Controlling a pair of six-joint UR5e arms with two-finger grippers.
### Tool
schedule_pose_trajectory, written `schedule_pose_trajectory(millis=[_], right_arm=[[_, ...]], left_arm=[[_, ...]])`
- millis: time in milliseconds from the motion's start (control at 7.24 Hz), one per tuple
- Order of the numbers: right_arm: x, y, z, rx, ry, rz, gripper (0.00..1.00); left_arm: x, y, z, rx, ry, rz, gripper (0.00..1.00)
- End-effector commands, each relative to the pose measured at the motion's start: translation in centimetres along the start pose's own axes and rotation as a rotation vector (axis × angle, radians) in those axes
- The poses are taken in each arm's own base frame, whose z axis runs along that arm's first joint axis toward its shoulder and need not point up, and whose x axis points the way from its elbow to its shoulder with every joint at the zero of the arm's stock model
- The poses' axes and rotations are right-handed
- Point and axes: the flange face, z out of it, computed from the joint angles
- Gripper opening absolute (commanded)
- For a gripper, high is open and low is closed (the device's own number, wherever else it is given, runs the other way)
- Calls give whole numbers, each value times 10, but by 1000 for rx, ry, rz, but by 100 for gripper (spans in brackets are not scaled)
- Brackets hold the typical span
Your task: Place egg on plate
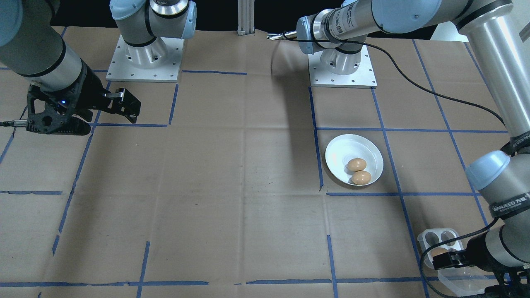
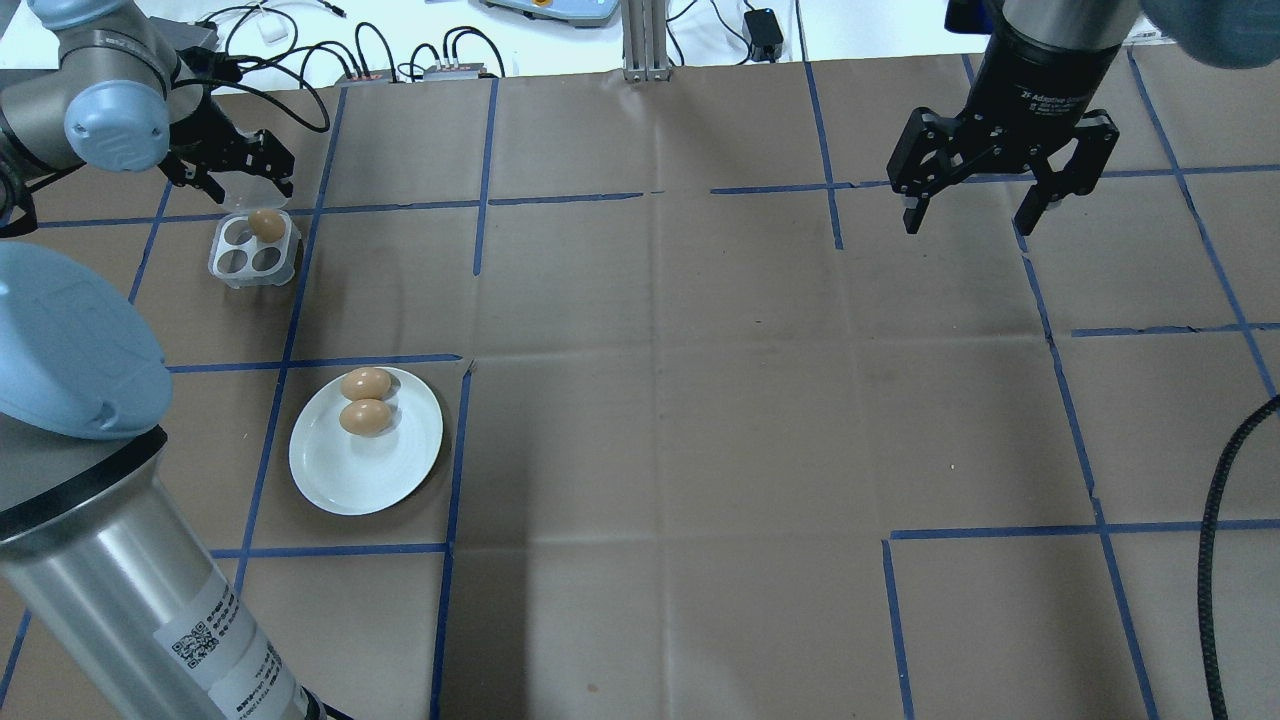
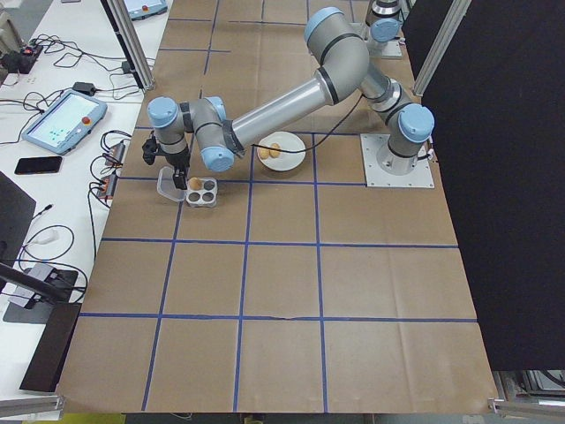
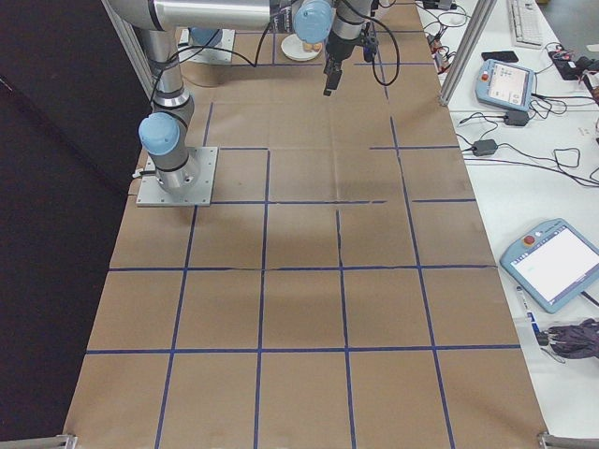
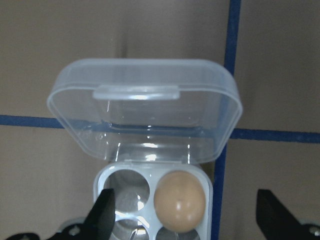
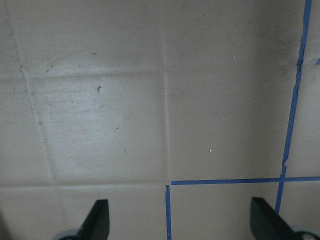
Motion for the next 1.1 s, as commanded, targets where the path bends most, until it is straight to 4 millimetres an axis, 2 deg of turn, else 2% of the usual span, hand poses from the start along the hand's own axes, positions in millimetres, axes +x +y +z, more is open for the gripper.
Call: schedule_pose_trajectory(millis=[0,138,414,691,967], right_arm=[[0,0,0,0,-1,0,100],[0,0,0,0,-1,0,100],[0,0,0,0,-1,0,100],[0,0,0,0,-1,0,100],[0,0,0,0,-1,0,100]], left_arm=[[-3,0,13,-14,-1,13,94],[-1,4,10,-25,3,15,93],[6,25,12,-52,13,15,91],[4,25,7,-40,9,12,79],[2,22,8,-35,9,12,77]])
